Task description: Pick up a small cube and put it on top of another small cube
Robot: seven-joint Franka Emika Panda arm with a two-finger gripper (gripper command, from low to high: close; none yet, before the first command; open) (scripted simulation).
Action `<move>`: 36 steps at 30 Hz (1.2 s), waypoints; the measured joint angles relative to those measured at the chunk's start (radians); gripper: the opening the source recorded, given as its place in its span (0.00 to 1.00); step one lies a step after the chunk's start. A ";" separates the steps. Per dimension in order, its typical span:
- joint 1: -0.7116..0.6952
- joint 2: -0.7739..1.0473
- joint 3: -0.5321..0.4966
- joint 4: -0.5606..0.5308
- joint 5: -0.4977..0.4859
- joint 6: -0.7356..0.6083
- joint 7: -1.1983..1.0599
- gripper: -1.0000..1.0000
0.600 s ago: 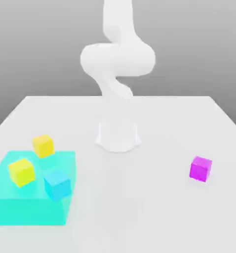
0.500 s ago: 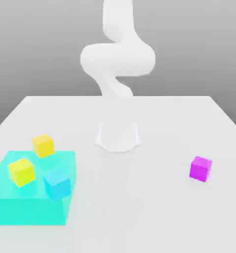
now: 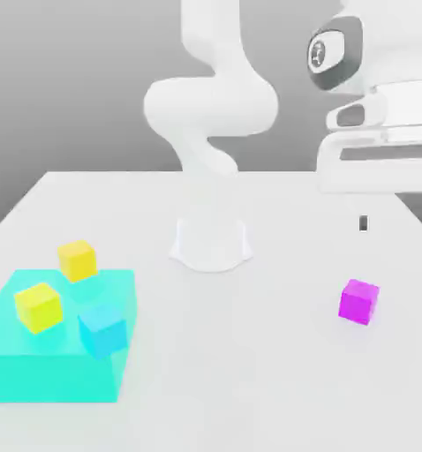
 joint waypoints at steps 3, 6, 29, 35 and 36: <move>0.012 0.072 0.084 -0.059 0.016 0.054 0.134 0.50; 0.028 0.144 0.162 -0.118 0.030 0.109 0.270 0.50; 0.330 0.534 -0.221 -0.109 -0.796 0.332 1.075 0.50; 0.441 0.588 -0.366 -0.095 -0.929 0.368 1.171 0.00; 0.441 0.588 -0.366 -0.095 -0.928 0.369 1.171 0.00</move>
